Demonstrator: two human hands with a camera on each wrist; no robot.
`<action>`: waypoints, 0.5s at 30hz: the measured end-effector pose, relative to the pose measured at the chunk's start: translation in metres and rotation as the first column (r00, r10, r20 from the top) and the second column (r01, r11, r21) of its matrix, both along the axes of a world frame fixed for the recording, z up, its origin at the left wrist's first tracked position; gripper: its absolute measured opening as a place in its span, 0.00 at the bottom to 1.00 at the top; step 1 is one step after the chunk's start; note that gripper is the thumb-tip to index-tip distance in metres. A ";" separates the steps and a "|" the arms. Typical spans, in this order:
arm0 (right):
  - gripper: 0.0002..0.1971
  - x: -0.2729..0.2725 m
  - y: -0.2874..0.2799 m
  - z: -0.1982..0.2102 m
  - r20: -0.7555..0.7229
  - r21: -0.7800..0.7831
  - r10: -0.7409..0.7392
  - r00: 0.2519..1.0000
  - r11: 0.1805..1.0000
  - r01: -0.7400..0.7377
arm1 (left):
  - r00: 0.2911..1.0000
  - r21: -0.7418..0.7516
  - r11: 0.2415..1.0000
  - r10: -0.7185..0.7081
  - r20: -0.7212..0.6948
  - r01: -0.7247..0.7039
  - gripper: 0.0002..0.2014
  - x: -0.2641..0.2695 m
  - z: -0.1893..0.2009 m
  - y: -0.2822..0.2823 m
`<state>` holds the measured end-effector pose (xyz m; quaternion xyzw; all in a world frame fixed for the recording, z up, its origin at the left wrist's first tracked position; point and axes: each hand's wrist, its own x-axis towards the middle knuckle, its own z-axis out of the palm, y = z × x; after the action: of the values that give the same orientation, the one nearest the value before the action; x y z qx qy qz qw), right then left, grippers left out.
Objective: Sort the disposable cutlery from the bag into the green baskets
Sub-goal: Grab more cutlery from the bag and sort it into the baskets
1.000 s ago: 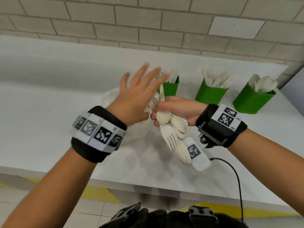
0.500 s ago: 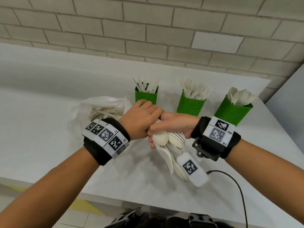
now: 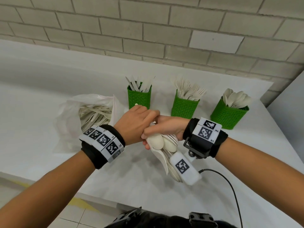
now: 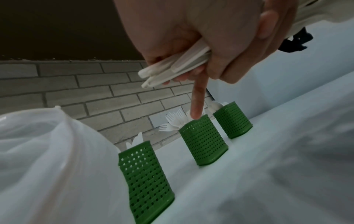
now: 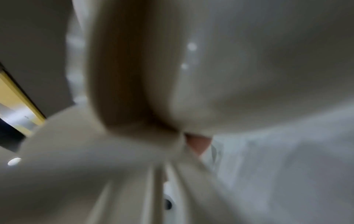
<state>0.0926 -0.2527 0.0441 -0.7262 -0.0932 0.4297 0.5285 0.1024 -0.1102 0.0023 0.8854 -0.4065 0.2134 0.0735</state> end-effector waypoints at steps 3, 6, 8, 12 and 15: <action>0.01 0.002 -0.005 0.006 -0.079 0.030 -0.005 0.997 1.000 0.007 | 1.000 0.011 1.000 0.025 -0.011 -0.025 0.18 -0.001 -0.002 0.001; 0.08 0.008 -0.016 0.018 0.026 -0.044 -0.014 1.000 0.999 0.015 | 1.000 -0.009 0.999 0.031 -0.006 -0.031 0.11 0.000 -0.006 0.008; 0.19 0.011 -0.025 0.023 0.058 -0.073 -0.015 0.998 0.997 0.019 | 0.998 -0.024 0.999 0.044 -0.043 -0.045 0.09 0.002 -0.007 0.016; 0.28 0.010 -0.046 0.037 0.066 0.122 -0.119 0.991 0.986 0.110 | 0.978 -0.202 0.974 0.066 -0.196 -0.106 0.10 0.007 0.001 0.030; 0.36 0.007 -0.065 0.050 0.189 0.372 -0.344 0.920 0.892 0.257 | 0.917 -0.488 0.836 0.045 -0.397 -0.252 0.04 0.007 0.012 0.031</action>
<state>0.0993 -0.3175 0.0938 -0.6778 -0.1172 0.2247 0.6902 0.1099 -0.0795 0.0147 0.8836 -0.2393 0.1519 0.3726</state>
